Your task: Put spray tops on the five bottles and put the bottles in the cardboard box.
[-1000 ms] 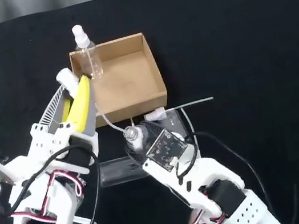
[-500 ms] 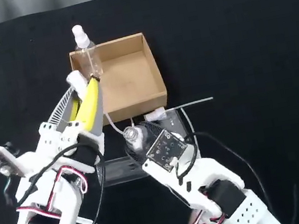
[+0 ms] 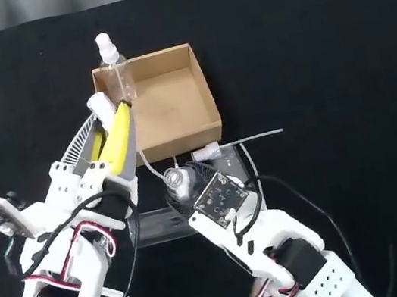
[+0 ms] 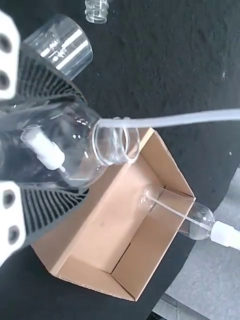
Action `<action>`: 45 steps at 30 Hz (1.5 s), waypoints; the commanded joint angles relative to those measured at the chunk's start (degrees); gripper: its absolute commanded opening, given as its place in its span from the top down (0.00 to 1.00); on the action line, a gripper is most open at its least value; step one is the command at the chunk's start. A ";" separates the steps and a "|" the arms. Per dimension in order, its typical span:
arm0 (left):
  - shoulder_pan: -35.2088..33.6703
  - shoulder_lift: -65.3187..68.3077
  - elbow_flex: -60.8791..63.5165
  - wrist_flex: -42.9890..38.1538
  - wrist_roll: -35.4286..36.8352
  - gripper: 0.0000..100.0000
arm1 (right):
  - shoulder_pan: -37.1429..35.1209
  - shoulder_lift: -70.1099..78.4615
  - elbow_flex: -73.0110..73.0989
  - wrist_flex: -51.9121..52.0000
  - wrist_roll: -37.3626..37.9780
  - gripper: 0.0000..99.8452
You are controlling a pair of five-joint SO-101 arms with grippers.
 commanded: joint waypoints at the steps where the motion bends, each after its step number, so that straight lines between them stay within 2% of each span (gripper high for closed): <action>1: -0.22 -0.70 -3.12 -3.16 -1.41 0.97 | -0.70 -6.29 -1.63 -1.49 0.09 0.99; 20: -2.68 -0.70 0.22 -4.84 -2.29 0.97 | -0.70 -6.29 -1.63 -1.23 0.09 0.99; 29: 0.75 -0.70 2.59 -4.57 -2.37 0.97 | -0.44 -6.29 -2.33 -0.97 0.09 0.99; 35: 0.92 -0.62 3.12 -4.57 -2.37 0.97 | 2.81 -6.29 -2.59 -1.41 0.00 0.99; 40: 4.62 -0.09 3.65 -4.75 -2.46 0.97 | 3.69 -6.29 -2.33 -1.41 0.00 0.99; 45: 7.43 -0.18 3.74 -4.48 -6.42 0.97 | 3.69 -6.29 -2.59 -1.49 0.00 0.99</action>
